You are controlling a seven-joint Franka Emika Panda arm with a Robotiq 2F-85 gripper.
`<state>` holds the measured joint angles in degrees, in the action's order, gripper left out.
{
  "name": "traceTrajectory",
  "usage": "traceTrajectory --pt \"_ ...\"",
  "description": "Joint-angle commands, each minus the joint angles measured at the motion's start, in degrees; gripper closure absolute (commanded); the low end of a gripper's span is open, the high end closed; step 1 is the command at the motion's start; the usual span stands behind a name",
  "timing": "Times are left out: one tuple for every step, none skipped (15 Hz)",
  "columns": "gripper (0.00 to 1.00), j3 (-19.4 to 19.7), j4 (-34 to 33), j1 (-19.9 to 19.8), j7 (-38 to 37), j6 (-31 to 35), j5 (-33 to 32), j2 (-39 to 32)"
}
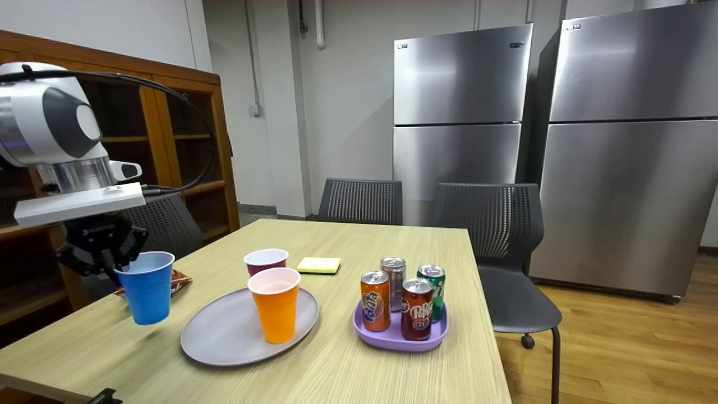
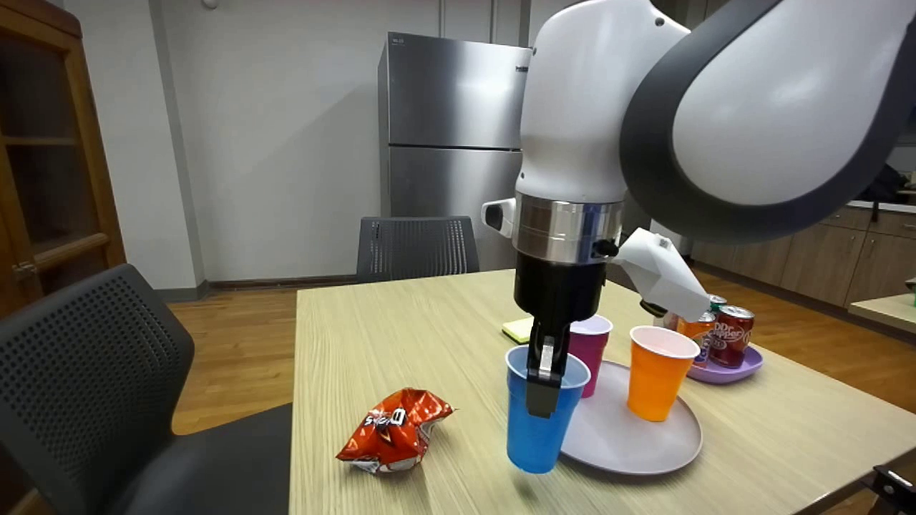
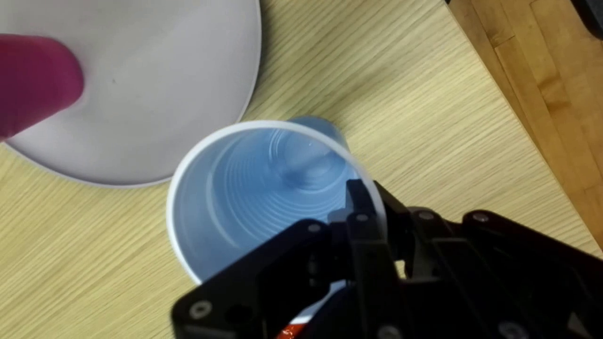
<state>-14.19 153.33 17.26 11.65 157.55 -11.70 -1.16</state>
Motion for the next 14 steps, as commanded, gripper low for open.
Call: traceTrajectory --pt "0.99 0.25 1.6 -1.31 -2.79 -1.11 -1.97 3.54" --pt "0.99 0.47 1.71 -1.51 -3.18 -1.22 -2.19 3.82" --pt "0.99 0.57 1.9 -1.64 -3.7 -1.37 -2.33 4.25" --pt "0.99 0.73 1.74 -1.96 -4.25 -1.42 -2.78 4.1" --pt "0.99 0.84 1.68 -2.18 -4.85 -1.58 -3.19 4.15" --pt "0.99 0.97 1.59 -2.4 -5.71 -1.57 -3.85 4.11" --pt "0.99 1.12 1.41 -2.6 -6.6 -1.7 -4.69 3.98" --pt "0.99 1.32 1.21 -2.8 -7.38 -1.91 -5.32 3.79" --pt "0.99 1.46 1.09 -2.98 -8.17 -2.06 -5.93 3.7" --pt "0.99 1.67 0.89 -3.28 -9.24 -2.24 -6.91 3.55" --pt "0.99 1.86 0.72 -3.51 -10.08 -2.44 -7.54 3.39" --pt "0.99 2.11 0.49 -3.79 -11.08 -2.63 -8.28 3.17" --pt "0.99 2.87 0.32 -3.62 -12.53 -2.66 -9.57 2.91" --pt "0.99 3.18 0.11 -3.81 -13.54 -2.87 -10.36 2.65"
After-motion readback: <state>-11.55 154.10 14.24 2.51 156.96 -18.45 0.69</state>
